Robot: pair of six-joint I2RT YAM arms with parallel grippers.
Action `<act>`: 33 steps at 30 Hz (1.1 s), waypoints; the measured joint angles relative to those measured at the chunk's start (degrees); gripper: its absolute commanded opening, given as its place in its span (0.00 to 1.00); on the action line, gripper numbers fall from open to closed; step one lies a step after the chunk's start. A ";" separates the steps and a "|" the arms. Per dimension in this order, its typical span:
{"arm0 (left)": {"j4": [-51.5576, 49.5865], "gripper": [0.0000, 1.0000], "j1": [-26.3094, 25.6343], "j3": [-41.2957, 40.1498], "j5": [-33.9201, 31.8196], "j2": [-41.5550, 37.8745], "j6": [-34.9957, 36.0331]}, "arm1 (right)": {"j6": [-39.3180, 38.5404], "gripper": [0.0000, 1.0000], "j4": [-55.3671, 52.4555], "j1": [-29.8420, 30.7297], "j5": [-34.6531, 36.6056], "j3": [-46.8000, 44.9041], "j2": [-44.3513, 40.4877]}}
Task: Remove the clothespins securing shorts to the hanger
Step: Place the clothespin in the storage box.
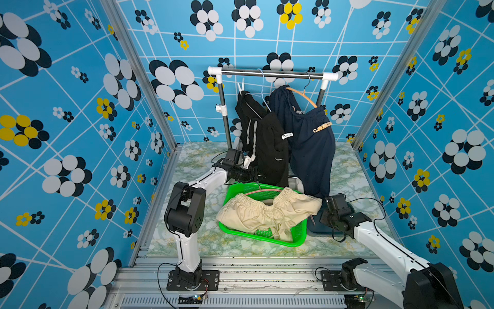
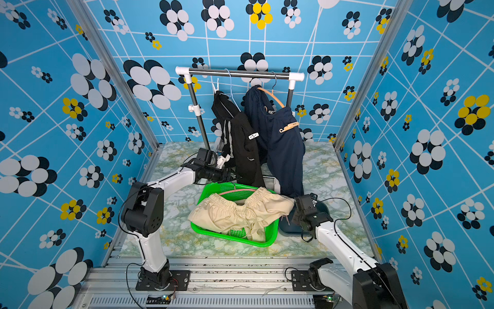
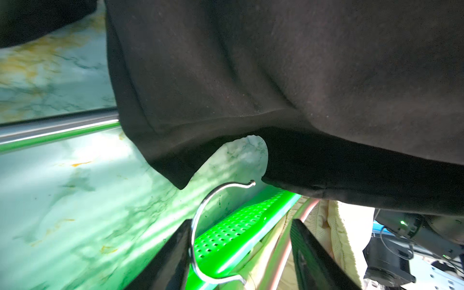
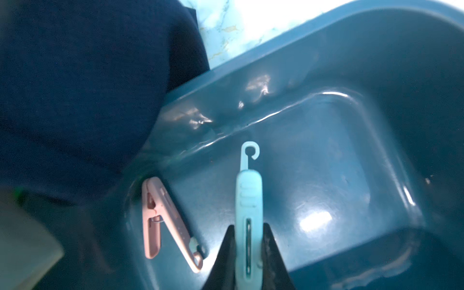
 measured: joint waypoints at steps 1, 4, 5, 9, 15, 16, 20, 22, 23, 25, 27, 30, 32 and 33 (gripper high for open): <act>0.11 0.57 0.04 0.00 0.37 0.02 -0.22 | 0.04 0.24 0.20 0.00 -0.20 -0.09 0.00; 0.57 0.51 0.04 0.00 1.40 0.02 -0.96 | 0.00 0.33 1.18 0.00 -1.16 -0.22 -0.02; 0.70 0.50 0.04 0.00 1.70 0.02 -1.20 | 0.00 0.35 1.44 0.00 -1.53 -0.22 -0.02; 2.23 0.46 0.04 -0.13 3.32 -0.02 -2.45 | -0.37 0.37 2.45 0.00 -2.80 -0.22 0.00; 6.38 0.38 0.02 -2.49 5.75 -1.79 -5.22 | -0.81 0.39 2.78 0.00 -3.80 -0.22 0.85; 6.84 0.36 0.02 -3.06 6.12 -2.38 -5.77 | -1.01 0.39 2.93 0.00 -4.04 -0.22 0.96; 8.31 0.34 -0.02 -4.61 7.45 -5.20 -6.97 | -1.40 0.39 4.07 0.00 -4.81 -0.22 1.18; 8.72 0.34 -0.04 -4.98 7.96 -6.95 -7.30 | -1.46 0.39 4.70 0.00 -5.22 -0.22 1.18; 8.85 0.34 -0.09 -5.25 8.13 -7.87 -7.43 | -1.46 0.39 4.96 0.00 -5.44 -0.22 1.18; 9.11 0.35 -0.31 -5.79 8.48 -10.03 -7.56 | -1.46 0.39 5.70 0.00 -5.99 -0.22 1.18; 9.18 0.35 -0.72 -6.16 8.57 -11.85 -7.52 | -1.46 0.39 6.12 0.00 -6.16 -0.22 1.18; 8.85 0.35 -1.70 -6.47 8.66 -14.01 -7.13 | -1.46 0.39 6.88 0.00 -6.36 -0.22 1.18; 7.80 0.42 -2.49 -6.51 8.66 -15.26 -6.34 | -1.46 0.39 7.37 0.00 -6.62 -0.22 1.18; 7.26 0.46 -2.82 -6.51 8.63 -15.76 -5.99 | -1.46 0.39 7.56 0.00 -6.71 -0.22 1.18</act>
